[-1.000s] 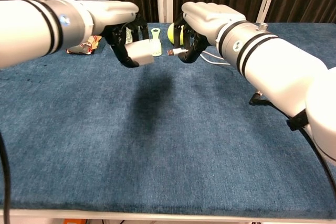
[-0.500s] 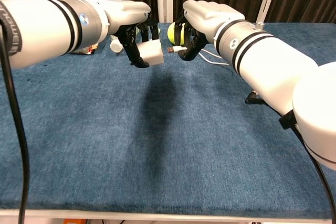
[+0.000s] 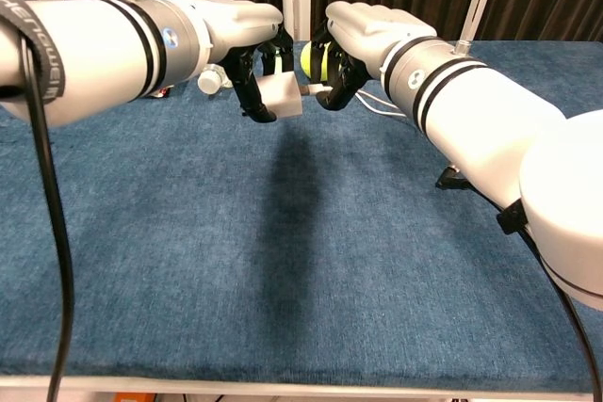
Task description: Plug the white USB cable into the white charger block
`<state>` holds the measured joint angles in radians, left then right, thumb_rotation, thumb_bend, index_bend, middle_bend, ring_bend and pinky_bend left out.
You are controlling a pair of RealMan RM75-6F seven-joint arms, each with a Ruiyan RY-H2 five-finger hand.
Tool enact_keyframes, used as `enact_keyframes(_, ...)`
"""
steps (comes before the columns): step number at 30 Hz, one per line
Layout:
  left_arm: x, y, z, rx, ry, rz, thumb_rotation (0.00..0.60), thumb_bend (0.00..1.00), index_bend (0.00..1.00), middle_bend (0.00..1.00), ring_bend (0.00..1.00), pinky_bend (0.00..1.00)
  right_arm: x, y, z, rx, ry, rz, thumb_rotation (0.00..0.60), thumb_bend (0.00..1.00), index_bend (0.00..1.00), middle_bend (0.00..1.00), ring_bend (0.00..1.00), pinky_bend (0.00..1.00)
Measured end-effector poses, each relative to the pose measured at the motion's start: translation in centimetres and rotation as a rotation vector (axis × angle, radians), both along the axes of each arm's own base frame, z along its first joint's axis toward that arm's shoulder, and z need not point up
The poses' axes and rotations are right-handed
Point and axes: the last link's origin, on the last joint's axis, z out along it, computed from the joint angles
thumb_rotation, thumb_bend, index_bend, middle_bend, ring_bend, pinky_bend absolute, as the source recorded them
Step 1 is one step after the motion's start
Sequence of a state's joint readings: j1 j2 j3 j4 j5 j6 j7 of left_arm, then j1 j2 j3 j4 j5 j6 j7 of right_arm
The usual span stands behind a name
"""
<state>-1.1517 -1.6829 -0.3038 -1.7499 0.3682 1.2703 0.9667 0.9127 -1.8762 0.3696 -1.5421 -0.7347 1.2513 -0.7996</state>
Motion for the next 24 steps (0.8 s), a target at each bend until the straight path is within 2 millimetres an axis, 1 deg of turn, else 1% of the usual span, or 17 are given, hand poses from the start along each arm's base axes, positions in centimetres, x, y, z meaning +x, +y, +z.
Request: enact_keyframes(24,0.64,-0.03,-0.52,0.017,0.045,-0.008,0.600,0.27,0.44,0.50,0.44,0.13,0.07,0.14,-0.51,0.013,-0.003,-0.016,0.600,0.41,0.64,0.51,0.28,0.00)
